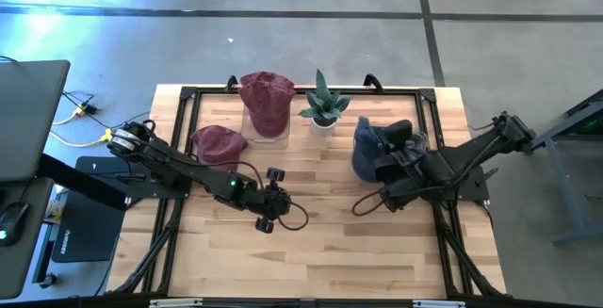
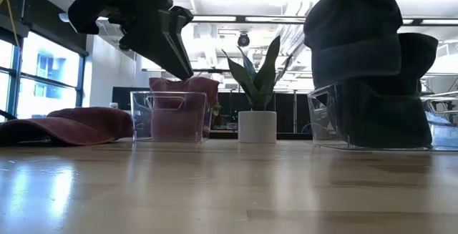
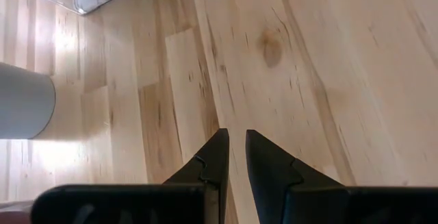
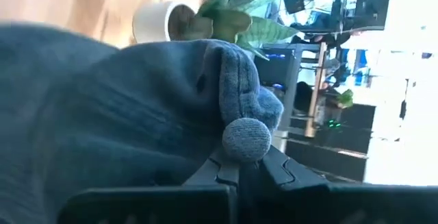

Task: Pick & Place hat
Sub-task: Put the blue cap into the right transparent bin

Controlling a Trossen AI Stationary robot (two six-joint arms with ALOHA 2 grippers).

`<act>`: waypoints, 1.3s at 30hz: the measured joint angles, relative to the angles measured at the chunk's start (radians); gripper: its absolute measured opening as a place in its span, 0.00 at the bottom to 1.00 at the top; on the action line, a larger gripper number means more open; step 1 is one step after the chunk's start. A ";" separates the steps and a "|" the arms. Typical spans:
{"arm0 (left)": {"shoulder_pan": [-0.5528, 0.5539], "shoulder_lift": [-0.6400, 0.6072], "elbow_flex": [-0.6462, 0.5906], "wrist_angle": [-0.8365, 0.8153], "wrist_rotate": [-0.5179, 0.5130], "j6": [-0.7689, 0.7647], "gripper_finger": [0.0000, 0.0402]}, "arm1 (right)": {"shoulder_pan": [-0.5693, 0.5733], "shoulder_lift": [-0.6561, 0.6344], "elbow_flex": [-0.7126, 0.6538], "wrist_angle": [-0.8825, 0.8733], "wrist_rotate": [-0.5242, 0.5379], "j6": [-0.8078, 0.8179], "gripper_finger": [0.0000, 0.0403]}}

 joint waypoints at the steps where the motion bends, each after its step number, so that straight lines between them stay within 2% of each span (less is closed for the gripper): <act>1: 0.000 0.000 0.000 0.000 0.000 0.000 0.11 | -0.010 0.000 0.000 0.000 0.000 -0.039 0.01; 7: 0.000 0.000 0.000 0.003 0.001 -0.007 0.11 | -0.017 0.000 0.000 -0.001 0.025 -0.222 0.01; 9: 0.000 0.000 0.000 0.003 0.002 -0.007 0.11 | -0.002 0.000 0.009 -0.001 0.020 -0.215 0.02; 17: 0.000 0.000 0.000 0.005 0.003 -0.008 0.11 | 0.099 0.010 0.032 -0.001 -0.129 -0.107 0.01; 24: 0.000 0.000 0.001 0.013 0.013 -0.014 0.11 | 0.095 -0.008 0.032 -0.001 -0.028 -0.263 0.01; 27: 0.000 0.000 0.001 0.013 0.033 -0.024 0.11 | 0.080 -0.008 0.032 0.000 -0.074 -0.285 0.01; 31: -0.020 0.000 0.001 0.017 0.034 -0.026 0.11 | 0.094 -0.011 0.004 -0.001 -0.181 -0.184 0.01; 35: -0.053 0.000 0.001 0.033 0.030 -0.025 0.11 | 0.168 -0.009 -0.053 0.000 -0.225 -0.091 0.01; 39: -0.075 0.001 0.001 0.051 -0.010 -0.014 0.11 | 0.239 -0.009 -0.108 0.000 -0.289 0.076 0.01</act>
